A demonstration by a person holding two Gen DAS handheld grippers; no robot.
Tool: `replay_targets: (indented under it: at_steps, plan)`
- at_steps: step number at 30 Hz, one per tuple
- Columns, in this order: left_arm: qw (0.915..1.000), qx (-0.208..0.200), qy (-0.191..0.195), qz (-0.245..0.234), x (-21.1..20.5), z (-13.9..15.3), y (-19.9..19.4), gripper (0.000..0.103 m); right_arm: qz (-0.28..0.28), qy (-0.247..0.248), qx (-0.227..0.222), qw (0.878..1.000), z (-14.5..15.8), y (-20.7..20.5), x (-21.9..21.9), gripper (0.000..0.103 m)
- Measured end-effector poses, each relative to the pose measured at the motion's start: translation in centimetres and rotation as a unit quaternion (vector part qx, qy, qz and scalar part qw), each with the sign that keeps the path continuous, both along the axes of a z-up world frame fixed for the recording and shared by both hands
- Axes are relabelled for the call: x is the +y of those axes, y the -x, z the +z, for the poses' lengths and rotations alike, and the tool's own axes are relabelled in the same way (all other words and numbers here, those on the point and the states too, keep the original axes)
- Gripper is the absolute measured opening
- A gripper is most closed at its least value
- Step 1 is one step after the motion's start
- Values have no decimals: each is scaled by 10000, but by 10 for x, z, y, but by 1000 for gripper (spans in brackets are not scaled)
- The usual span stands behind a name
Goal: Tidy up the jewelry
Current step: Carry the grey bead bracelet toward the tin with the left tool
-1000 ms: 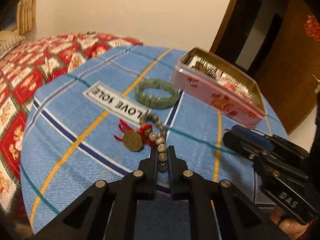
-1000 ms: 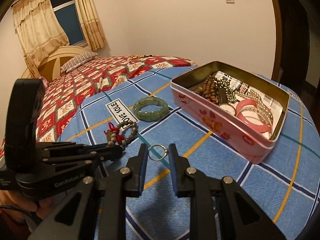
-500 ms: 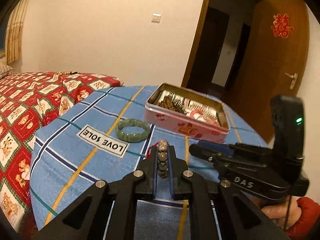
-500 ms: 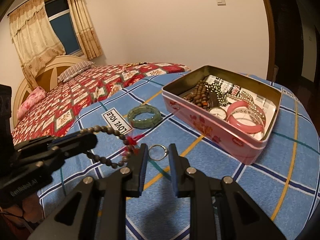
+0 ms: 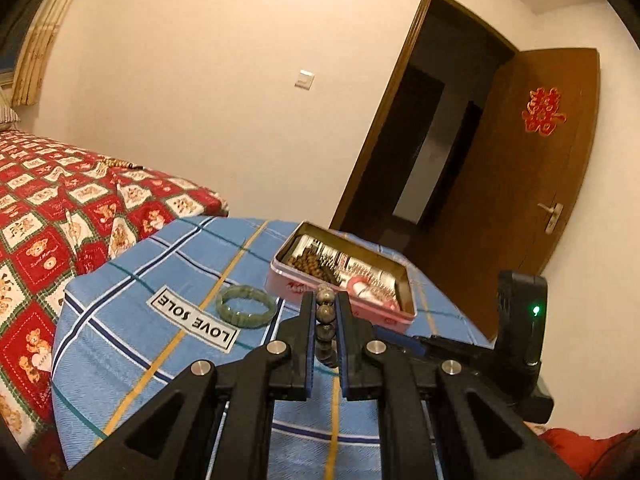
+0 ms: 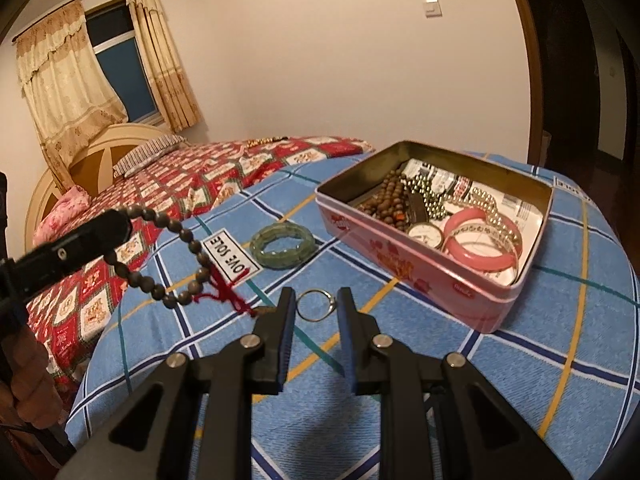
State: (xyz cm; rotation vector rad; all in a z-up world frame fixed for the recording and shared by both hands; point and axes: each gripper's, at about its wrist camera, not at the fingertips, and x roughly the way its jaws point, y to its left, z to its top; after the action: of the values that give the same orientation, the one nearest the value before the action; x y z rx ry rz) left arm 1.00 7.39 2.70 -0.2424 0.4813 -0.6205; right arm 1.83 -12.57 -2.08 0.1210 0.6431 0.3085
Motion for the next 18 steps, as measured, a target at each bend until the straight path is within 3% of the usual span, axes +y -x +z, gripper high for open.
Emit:
replay_targets:
  at_steps: [4, 7, 9, 12, 18]
  plan:
    - [9971, -136, 676, -313, 10, 10, 3, 8, -25, -20, -74, 10000, 3, 2, 0, 24]
    - [9989, -216, 401, -91, 7, 12, -1, 8, -38, -5, -13, 10000, 1, -1, 0, 24]
    - [9984, -216, 509, -94, 9, 14, 0, 8, -56, -24, -34, 10000, 1, -1, -1, 24]
    - [9988, -325, 369, -50, 6, 18, 3, 8, -68, -55, -122, 9999, 4, 1, -2, 24]
    - [9991, -418, 90, 17, -2, 17, 4, 8, -75, -89, -535, 9985, 15, 12, -3, 24]
